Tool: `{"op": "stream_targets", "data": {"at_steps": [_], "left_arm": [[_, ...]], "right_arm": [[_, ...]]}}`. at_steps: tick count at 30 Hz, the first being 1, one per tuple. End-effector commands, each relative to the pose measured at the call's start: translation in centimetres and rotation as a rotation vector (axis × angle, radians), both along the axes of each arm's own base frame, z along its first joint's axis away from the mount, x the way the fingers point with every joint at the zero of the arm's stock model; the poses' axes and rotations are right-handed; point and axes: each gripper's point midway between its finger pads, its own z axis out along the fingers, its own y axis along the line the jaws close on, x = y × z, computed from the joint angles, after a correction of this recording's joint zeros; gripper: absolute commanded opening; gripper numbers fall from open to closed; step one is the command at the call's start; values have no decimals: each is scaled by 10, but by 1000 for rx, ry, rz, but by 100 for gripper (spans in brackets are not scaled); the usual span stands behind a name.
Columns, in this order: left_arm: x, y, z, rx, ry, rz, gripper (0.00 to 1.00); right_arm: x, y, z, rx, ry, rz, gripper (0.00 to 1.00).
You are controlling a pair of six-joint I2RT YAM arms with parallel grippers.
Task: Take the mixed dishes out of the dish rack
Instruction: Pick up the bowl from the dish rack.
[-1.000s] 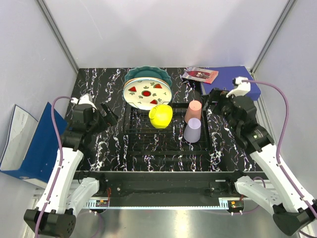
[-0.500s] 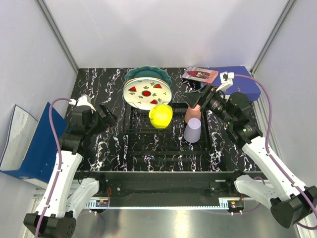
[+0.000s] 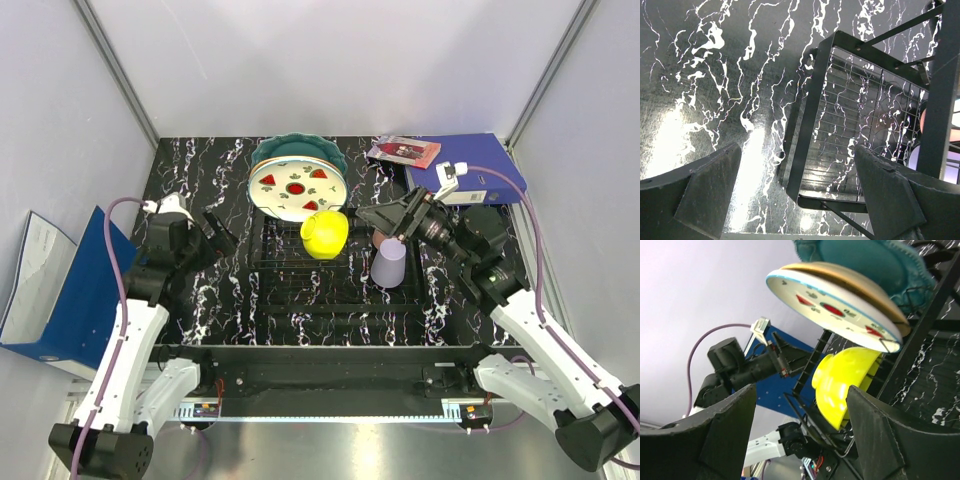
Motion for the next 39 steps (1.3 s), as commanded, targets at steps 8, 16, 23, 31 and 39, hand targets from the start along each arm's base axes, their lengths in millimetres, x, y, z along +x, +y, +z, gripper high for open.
{"op": "stream_targets", "data": {"at_steps": [8,16,23,31,39], "left_arm": [[4,-2,-3,-16,-1,9,99],[3,-2,-7,-9,8,5,99],[1,0,-13,5,21,4,99],[2,0,-17,5,34,7,99],[2,-1,-19,-2,45,8,99]], "right_arm": [[-16,19,-33,-32,82,85,80],[-11,30,-42,-22,101,122,79],[-10,41,-43,14,102,172,80],[-10,40,-35,17,72,166,80],[-14,36,-28,17,58,158,80]]}}
